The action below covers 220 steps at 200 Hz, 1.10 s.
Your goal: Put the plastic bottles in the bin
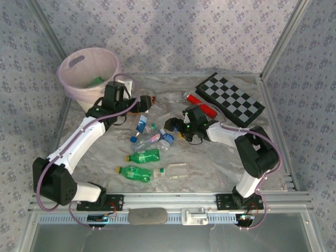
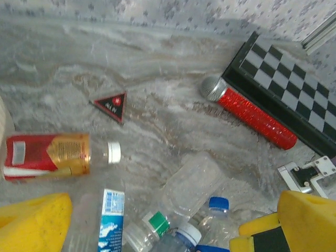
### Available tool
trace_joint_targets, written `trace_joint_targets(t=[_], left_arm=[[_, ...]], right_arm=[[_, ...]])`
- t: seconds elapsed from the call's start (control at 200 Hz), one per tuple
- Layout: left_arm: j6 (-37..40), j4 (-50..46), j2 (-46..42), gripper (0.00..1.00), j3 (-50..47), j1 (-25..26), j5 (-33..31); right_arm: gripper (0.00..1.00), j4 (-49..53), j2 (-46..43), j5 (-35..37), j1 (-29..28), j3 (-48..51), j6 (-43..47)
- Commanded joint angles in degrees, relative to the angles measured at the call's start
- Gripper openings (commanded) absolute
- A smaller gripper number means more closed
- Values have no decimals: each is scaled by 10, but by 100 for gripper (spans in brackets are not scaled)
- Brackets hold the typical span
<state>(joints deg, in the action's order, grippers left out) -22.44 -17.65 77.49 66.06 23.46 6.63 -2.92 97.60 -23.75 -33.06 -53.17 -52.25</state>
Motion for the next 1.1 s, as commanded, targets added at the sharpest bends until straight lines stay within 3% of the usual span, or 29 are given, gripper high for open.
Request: trace_joint_targets(t=[0.0,0.245,1.094], left_arm=[[-52,60,-22,100,-44,5,-2],[-116,130,-15,100,-117,11,31],[-95,114,-24,100,-154,12,-18]], right_arm=[[99,-4,12,31,-11,18,-53],[95,-9,28,58,-17,14,-75],[65,-4,80,71,-21,-13,-86]])
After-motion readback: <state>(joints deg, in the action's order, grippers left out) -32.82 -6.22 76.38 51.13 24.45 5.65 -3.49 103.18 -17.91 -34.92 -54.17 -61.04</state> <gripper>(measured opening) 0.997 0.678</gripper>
